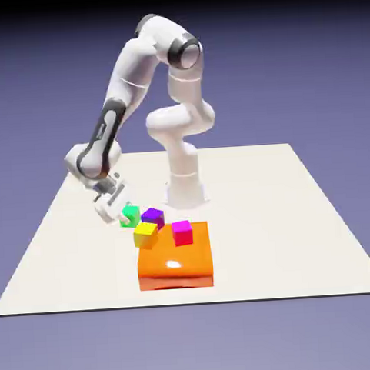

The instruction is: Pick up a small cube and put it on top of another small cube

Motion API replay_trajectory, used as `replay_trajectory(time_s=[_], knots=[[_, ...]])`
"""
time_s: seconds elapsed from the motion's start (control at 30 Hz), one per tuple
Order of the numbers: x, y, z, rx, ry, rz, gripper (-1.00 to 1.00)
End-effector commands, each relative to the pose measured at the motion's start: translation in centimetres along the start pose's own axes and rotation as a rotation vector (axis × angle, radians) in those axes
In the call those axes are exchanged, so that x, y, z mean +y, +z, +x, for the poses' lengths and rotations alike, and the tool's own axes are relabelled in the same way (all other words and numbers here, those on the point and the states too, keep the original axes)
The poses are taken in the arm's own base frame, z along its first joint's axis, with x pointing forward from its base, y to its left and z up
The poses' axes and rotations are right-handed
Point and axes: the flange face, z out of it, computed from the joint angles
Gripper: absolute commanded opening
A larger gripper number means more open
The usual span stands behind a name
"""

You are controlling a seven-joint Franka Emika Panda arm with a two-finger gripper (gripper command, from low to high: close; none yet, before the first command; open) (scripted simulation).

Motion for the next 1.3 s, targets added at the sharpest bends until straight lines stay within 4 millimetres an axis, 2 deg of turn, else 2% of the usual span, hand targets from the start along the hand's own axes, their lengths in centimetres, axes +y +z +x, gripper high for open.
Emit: replay_trajectory(time_s=[0.0, 0.13, 0.27, 0.33, 0.5, 0.7, 0.87, 0.93, 1.13, 1.17, 1.2, 1.23, 1.27], knots=[[-0.2, -0.1, -1.0, 0.015, -0.006, -0.032, -1.00], [-0.7, -1.3, -5.0, 0.089, -0.029, -0.125, -1.00], [-0.6, -3.5, -8.9, 0.196, -0.048, -0.165, -1.00], [-0.1, -4.4, -10.1, 0.215, -0.040, -0.155, -1.00], [2.7, -4.2, -10.3, 0.064, 0.050, -0.062, -1.00], [6.5, -5.0, -10.5, -0.085, 0.172, 0.082, -1.00], [9.6, -5.5, -9.8, -0.195, 0.297, 0.225, -1.00], [9.7, -5.4, -9.7, -0.203, 0.304, 0.229, -1.00], [7.5, 0.7, -9.6, -0.204, 0.304, 0.228, -1.00], [7.4, 0.9, -9.6, -0.203, 0.304, 0.229, -1.00], [7.4, 0.9, -9.6, -0.203, 0.304, 0.229, 1.00], [7.4, 0.9, -9.6, -0.203, 0.304, 0.229, 1.00], [7.7, -0.2, -9.8, -0.208, 0.301, 0.225, 1.00]])
